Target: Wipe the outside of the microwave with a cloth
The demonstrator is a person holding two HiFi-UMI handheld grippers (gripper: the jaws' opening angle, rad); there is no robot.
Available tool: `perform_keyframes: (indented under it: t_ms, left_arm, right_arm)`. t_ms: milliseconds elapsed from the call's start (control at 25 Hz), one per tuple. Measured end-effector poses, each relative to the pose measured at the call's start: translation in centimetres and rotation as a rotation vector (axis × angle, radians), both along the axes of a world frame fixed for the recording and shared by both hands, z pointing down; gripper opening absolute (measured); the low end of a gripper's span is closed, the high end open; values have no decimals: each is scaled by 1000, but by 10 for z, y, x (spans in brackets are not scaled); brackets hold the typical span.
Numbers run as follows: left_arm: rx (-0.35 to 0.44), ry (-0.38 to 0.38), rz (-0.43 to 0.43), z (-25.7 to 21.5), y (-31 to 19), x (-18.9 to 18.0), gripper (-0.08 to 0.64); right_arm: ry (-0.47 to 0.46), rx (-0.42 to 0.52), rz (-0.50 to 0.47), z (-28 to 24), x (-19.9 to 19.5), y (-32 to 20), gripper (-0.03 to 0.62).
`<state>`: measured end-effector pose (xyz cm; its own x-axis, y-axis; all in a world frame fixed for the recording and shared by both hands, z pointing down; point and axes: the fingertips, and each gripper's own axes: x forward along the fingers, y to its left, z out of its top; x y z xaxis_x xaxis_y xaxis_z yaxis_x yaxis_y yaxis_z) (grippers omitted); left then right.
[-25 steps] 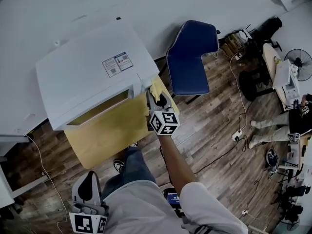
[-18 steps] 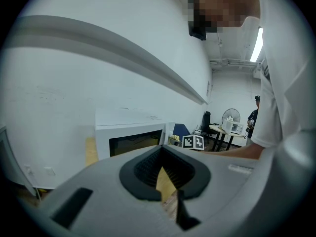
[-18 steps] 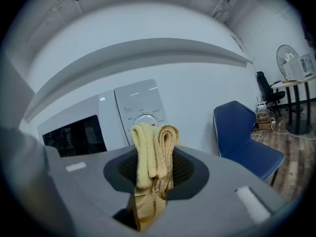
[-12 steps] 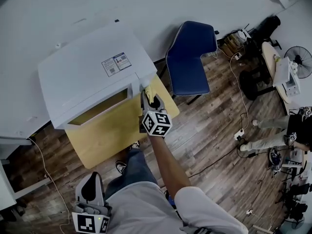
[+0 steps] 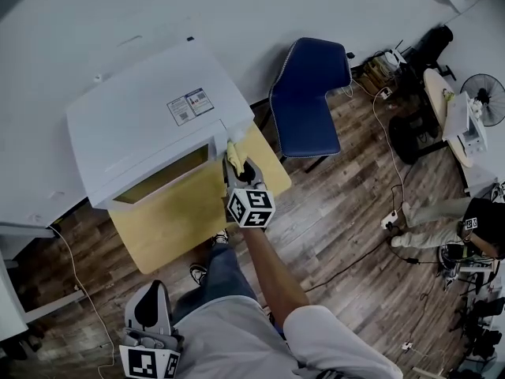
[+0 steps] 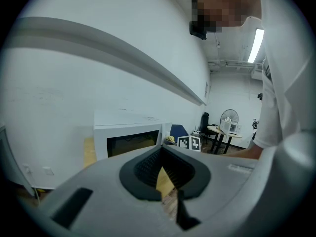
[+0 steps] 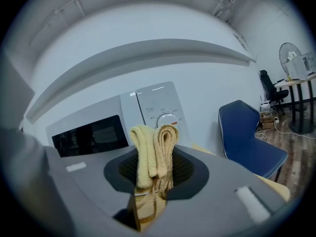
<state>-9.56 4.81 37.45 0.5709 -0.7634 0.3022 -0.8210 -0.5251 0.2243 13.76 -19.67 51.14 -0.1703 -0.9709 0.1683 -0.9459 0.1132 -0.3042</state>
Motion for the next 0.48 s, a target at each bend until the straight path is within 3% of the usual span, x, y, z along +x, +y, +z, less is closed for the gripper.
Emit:
perform_keyframes:
  t_ms: [280, 480]
  left_arm:
    - [1, -3, -5, -6, -4, -3, -5]
    - [5, -5, -9, -10, -5, -6, -5]
  right_arm:
    - [19, 34, 29, -19, -9, 16, 114]
    - [64, 92, -45, -38, -35, 23, 114]
